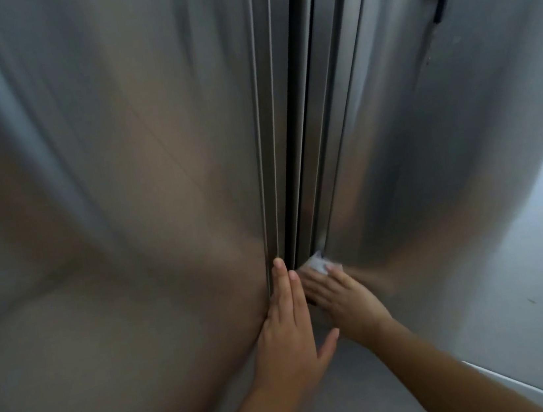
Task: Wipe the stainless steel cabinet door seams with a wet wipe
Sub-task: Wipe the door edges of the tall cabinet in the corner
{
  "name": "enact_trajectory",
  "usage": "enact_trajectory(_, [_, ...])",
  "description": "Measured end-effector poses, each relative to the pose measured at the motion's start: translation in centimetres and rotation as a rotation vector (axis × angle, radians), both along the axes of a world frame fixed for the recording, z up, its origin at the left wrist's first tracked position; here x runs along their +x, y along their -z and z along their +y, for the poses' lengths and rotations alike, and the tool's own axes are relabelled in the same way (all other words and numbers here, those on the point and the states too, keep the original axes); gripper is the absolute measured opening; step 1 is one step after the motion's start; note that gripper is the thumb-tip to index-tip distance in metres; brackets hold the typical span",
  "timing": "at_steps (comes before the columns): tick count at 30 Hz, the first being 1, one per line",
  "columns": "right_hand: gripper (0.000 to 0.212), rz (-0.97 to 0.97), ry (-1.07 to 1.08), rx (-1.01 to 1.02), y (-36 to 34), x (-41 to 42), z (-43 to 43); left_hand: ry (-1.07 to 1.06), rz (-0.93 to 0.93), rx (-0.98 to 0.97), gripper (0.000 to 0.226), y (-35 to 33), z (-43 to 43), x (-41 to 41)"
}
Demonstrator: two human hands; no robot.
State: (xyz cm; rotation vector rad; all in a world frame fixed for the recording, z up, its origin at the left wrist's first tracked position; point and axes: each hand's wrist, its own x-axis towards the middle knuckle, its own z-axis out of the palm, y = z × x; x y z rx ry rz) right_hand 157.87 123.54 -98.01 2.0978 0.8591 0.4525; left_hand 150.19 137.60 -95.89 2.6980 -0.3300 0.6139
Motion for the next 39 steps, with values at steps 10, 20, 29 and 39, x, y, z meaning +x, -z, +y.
enact_trajectory(10, [0.077,-0.006,0.045,-0.058,0.4,0.0,0.4,-0.033,-0.041,-0.008,0.081,0.4,-0.1,0.2])
enact_trajectory(20, [0.071,-0.112,-0.02,-0.009,-4.9,0.9,0.4,-0.05,-0.177,-0.091,0.076,-0.1,-1.4,1.1])
enact_trajectory(29, [0.057,-0.405,-0.083,0.24,-16.1,2.2,0.9,-0.094,-0.273,-0.204,0.075,-4.6,-2.2,2.4])
enact_trajectory(39, [0.058,-0.626,-0.021,0.467,-25.5,3.2,2.4,-0.092,-0.396,-0.285,0.076,-10.7,-2.5,3.8])
